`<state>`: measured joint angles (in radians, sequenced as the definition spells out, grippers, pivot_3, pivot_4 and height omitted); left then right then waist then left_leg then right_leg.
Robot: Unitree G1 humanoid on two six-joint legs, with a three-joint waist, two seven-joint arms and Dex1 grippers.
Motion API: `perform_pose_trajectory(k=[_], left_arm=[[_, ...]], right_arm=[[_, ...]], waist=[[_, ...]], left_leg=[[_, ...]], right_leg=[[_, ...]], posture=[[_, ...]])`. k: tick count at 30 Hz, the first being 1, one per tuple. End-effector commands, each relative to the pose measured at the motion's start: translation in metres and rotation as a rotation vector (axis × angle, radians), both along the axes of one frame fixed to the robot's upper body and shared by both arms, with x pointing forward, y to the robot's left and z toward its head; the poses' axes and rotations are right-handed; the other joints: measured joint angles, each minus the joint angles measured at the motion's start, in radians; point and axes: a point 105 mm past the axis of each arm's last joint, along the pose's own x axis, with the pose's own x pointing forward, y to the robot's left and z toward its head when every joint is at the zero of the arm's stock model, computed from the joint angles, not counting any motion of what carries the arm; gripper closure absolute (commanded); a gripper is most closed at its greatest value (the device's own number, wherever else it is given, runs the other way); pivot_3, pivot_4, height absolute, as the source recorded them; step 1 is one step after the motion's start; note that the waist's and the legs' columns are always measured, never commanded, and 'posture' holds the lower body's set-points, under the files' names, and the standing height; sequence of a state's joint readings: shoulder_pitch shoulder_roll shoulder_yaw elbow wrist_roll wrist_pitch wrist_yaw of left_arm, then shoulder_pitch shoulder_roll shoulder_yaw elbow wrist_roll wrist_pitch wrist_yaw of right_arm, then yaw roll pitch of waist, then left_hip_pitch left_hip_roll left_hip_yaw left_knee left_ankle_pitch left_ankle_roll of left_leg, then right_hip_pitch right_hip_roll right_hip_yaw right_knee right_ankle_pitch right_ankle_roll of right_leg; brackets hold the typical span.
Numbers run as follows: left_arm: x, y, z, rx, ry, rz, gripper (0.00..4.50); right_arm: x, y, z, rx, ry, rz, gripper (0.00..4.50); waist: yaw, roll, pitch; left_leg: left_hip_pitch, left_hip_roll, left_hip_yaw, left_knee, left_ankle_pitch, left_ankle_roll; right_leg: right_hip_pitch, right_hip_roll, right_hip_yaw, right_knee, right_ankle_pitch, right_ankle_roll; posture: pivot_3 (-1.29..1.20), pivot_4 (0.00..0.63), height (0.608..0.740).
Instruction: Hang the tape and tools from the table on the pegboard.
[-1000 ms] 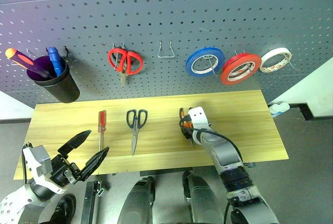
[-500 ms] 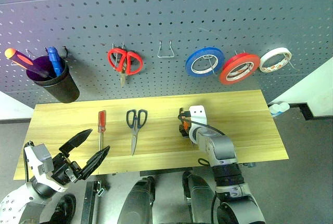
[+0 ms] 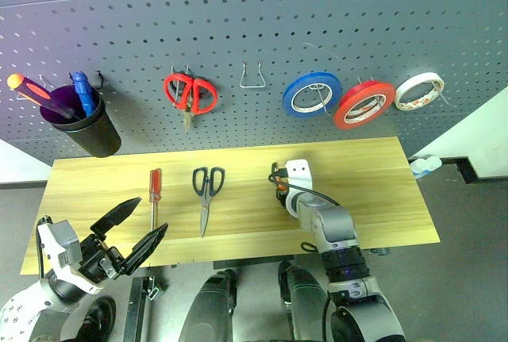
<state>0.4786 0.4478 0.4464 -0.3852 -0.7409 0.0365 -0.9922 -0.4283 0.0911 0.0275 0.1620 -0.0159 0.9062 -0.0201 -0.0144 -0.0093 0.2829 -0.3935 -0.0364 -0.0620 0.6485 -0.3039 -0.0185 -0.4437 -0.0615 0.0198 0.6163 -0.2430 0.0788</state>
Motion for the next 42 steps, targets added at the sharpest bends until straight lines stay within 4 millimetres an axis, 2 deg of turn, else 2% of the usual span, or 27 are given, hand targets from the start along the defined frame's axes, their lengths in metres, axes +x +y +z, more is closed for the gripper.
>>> perform_pose_trajectory(k=[1, 6, 12, 15, 19, 23, 28, 33, 42], left_arm=[[-0.002, 0.001, 0.002, 0.005, -0.014, 0.007, 0.0], [0.0, 0.0, 0.002, 0.002, -0.02, 0.003, 0.0], [0.007, 0.0, 0.003, -0.003, -0.036, -0.008, 0.0], [0.011, 0.0, 0.002, -0.003, -0.039, -0.015, 0.0], [0.016, 0.0, 0.002, -0.005, -0.044, -0.029, 0.0], [0.022, 0.0, 0.004, 0.0, -0.055, -0.041, 0.0], [0.03, 0.001, 0.005, 0.005, -0.067, -0.054, 0.0], [0.039, 0.001, 0.01, -0.012, -0.088, -0.064, 0.0], [0.041, -0.002, 0.024, -0.047, -0.137, -0.089, 0.0]], right_arm=[[-0.003, -0.001, -0.005, 0.018, 0.015, 0.008, 2.4], [-0.009, 0.003, 0.005, 0.124, -0.013, 0.139, 2.4], [-0.018, -0.015, 0.017, 0.095, -0.112, 0.305, 2.4], [-0.017, -0.015, 0.032, 0.159, -0.202, 0.37, 2.4], [-0.017, -0.019, 0.047, 0.264, -0.313, 0.375, 2.4], [-0.032, -0.021, 0.044, 0.332, -0.346, 0.406, 2.4], [-0.045, -0.02, 0.055, 0.437, -0.442, 0.427, 2.4], [-0.048, -0.023, 0.079, 0.539, -0.61, 0.433, 2.4], [-0.043, -0.027, 0.103, 0.593, -0.797, 0.427, 2.4]], waist=[[0.0, 0.0, 0.0], [0.001, 0.0, 0.0], [0.002, 0.0, 0.0], [-0.004, 0.0, 0.0], [-0.006, 0.0, 0.0], [-0.001, -0.001, -0.001], [-0.007, -0.002, -0.001], [-0.009, -0.002, -0.003], [-0.014, -0.004, -0.006]], left_leg=[[0.0, 0.0, 0.0, 0.0, 0.0, 0.0], [0.0, 0.0, 0.0, 0.0, 0.0, 0.0], [0.0, -0.001, 0.0, 0.001, 0.0, 0.0], [0.0, -0.001, 0.0, 0.002, 0.0, 0.0], [0.001, 0.0, 0.0, 0.002, 0.0, -0.001], [0.001, 0.0, 0.0, 0.002, 0.001, -0.001], [0.0, -0.001, 0.001, 0.004, 0.001, -0.001], [0.002, -0.001, 0.001, 0.006, 0.001, -0.003], [0.002, -0.001, 0.001, 0.017, 0.002, -0.003]], right_leg=[[0.0, 0.0, 0.0, 0.0, 0.0, 0.0], [0.0, 0.0, 0.0, 0.0, 0.0, 0.0], [0.0, 0.0, 0.0, 0.0, 0.0, 0.0], [0.0, 0.0, 0.0, 0.001, 0.0, 0.0], [0.0, 0.001, 0.0, 0.003, 0.0, 0.0], [0.001, 0.001, -0.001, 0.003, 0.0, 0.001], [0.001, 0.0, 0.0, 0.003, 0.0, 0.001], [0.001, 0.001, 0.0, 0.01, 0.0, 0.001], [0.003, 0.001, 0.001, 0.016, 0.002, 0.001]], posture=[[0.11, 0.292, 0.738], [0.09, 0.284, 0.738], [0.07, 0.281, 0.738], [0.05, 0.28, 0.738], [0.03, 0.273, 0.738], [0.01, 0.265, 0.738], [-0.01, 0.249, 0.738], [-0.03, 0.232, 0.738], [-0.04, 0.194, 0.738]])
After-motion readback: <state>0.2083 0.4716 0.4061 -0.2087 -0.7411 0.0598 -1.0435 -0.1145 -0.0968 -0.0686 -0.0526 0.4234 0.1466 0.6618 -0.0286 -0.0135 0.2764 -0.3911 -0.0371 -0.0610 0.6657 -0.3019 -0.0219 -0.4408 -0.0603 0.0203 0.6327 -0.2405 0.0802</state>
